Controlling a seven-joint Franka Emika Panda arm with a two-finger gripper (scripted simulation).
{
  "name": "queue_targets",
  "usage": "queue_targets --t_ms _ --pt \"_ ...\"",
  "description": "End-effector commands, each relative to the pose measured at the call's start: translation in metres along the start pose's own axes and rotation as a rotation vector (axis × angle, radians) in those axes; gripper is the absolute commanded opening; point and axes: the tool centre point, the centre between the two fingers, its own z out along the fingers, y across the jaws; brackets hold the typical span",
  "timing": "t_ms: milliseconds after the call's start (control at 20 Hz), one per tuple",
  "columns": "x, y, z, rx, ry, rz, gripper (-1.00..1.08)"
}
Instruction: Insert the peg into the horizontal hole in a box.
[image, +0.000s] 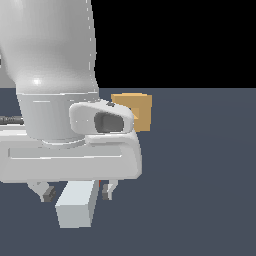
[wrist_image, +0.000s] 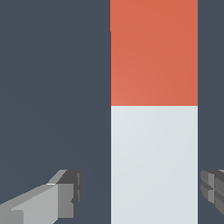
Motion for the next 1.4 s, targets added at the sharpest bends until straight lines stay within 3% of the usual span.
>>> queue_targets --t_ms 0,200,250,900,1350 --pt "0.000 0.001 0.008 -0.001 0.000 -0.001 1.00" --pt "0.000 0.001 0.012 -0.001 0.000 -0.001 1.00" --pt "0.000 0.001 0.012 -0.001 0.000 -0.001 -1.00" --pt "0.003 0.004 0.010 -0.002 0.000 -0.003 -1.00" --pt "0.053 0.036 -0.003 -0.002 -0.001 -0.038 -1.00"
